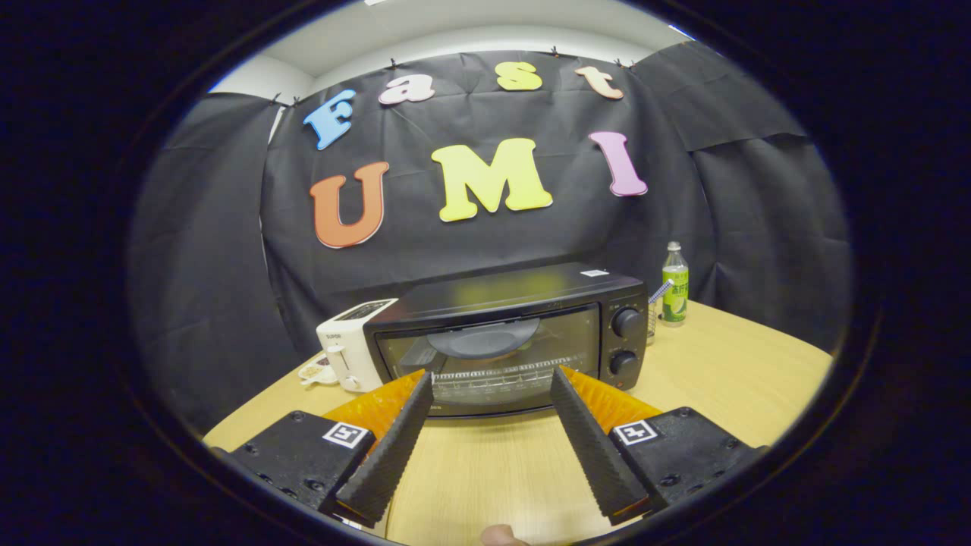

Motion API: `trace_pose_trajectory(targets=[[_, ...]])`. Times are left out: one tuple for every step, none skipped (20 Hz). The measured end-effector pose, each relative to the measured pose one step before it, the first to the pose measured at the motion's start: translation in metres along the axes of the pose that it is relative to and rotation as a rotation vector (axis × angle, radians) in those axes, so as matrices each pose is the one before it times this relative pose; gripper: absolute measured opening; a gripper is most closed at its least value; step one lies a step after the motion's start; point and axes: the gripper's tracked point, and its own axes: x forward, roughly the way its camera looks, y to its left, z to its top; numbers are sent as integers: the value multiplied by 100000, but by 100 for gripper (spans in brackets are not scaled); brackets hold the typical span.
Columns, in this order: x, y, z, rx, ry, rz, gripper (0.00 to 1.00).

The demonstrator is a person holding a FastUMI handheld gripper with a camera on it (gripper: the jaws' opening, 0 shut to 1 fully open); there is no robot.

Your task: Open the toaster oven, put the food inside, and close the toaster oven door.

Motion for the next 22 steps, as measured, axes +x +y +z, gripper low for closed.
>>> trace_pose_trajectory(targets=[[-439,29,767,-441,-814,512,100],[-504,-152,506,-783,-196,-113,100],[-521,-286,635,-781,149,-696,100],[-574,-134,776,-645,-719,-171,100],[-535,-63,758,-643,-282,220,100],[-697,-44,877,-553,-805,129,100],[-680,-107,956,-363,-912,191,100],[-813,-136,895,-337,-936,-140,100],[-823,-201,1222,-388,-1622,-280,100],[-962,-262,1097,-502,-1609,-465,100],[-853,-392,995,-250,-1459,-926,100],[-919,-198,981,-340,-1348,-559,100],[-881,-103,874,-509,-904,-48,100],[-813,41,786,-966,-799,763,100],[-843,-50,762,-794,-757,389,100],[-1027,-300,815,-359,-800,-5,100],[-711,-123,584,-314,-1048,-42,100],[-654,-146,670,-19,-1143,-220,100],[-687,-158,537,-4,-604,-508,100],[-618,-103,461,343,-803,-315,100],[-546,-84,507,91,-550,-94,100],[-561,-74,483,-275,-503,-155,100]])
